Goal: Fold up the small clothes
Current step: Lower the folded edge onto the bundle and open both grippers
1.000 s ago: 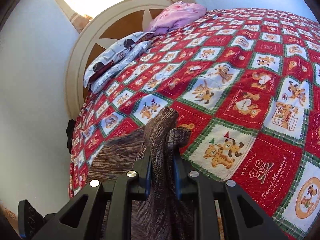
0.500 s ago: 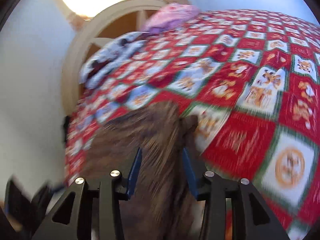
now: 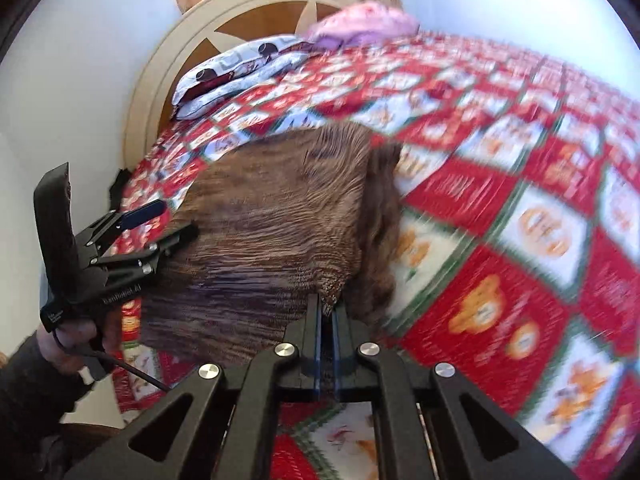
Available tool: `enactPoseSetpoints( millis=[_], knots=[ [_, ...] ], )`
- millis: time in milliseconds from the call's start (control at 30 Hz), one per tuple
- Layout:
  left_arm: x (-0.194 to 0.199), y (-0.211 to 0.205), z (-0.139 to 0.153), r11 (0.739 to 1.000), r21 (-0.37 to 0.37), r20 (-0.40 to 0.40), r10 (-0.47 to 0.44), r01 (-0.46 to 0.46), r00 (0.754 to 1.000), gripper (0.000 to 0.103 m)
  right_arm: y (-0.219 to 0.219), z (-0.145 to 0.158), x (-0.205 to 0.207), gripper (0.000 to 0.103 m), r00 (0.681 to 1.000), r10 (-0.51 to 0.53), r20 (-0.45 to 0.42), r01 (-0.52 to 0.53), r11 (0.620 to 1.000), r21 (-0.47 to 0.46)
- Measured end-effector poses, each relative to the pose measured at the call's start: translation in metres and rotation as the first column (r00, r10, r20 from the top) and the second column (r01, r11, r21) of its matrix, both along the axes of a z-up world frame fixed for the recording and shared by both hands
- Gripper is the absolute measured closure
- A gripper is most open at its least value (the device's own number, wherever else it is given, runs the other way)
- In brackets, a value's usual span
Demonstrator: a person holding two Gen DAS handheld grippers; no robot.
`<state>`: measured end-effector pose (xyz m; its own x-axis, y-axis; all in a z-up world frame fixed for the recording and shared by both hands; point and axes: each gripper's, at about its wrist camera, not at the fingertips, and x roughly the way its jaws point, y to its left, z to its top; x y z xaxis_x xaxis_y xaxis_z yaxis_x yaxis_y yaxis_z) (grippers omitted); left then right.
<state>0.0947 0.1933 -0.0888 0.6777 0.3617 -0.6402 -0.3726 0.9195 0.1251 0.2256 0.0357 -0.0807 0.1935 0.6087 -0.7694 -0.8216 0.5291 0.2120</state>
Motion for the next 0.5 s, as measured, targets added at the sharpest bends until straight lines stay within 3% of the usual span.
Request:
enactPoseSetpoints(
  millis=[100,233,333,400,500],
  knots=[
    [0.005,0.003,-0.008,1.000,0.005,-0.011,0.018,-0.018,1.000,0.009,0.009,-0.023,0.011,0.100,1.000,-0.016,-0.014,0.014,0.994,-0.110],
    [0.006,0.007,-0.016,0.999,-0.030,-0.003,0.030,-0.030,1.000,0.007,0.010,-0.024,0.016,0.098,0.998,-0.039,-0.040,0.035,0.995,-0.093],
    [0.005,0.008,-0.017,0.999,-0.040,0.003,0.037,-0.037,0.999,0.006,0.010,-0.018,0.013,0.085,0.998,-0.058,0.002,0.058,0.994,-0.093],
    [0.004,0.008,-0.015,0.998,-0.041,-0.002,0.047,-0.047,0.999,0.005,0.010,-0.021,0.012,0.067,0.998,-0.062,0.006,0.062,0.992,-0.109],
    [0.000,0.001,-0.008,0.999,-0.025,-0.012,0.035,-0.035,0.999,0.006,0.005,-0.028,0.013,0.062,0.996,-0.084,-0.019,0.082,0.991,-0.110]
  ],
)
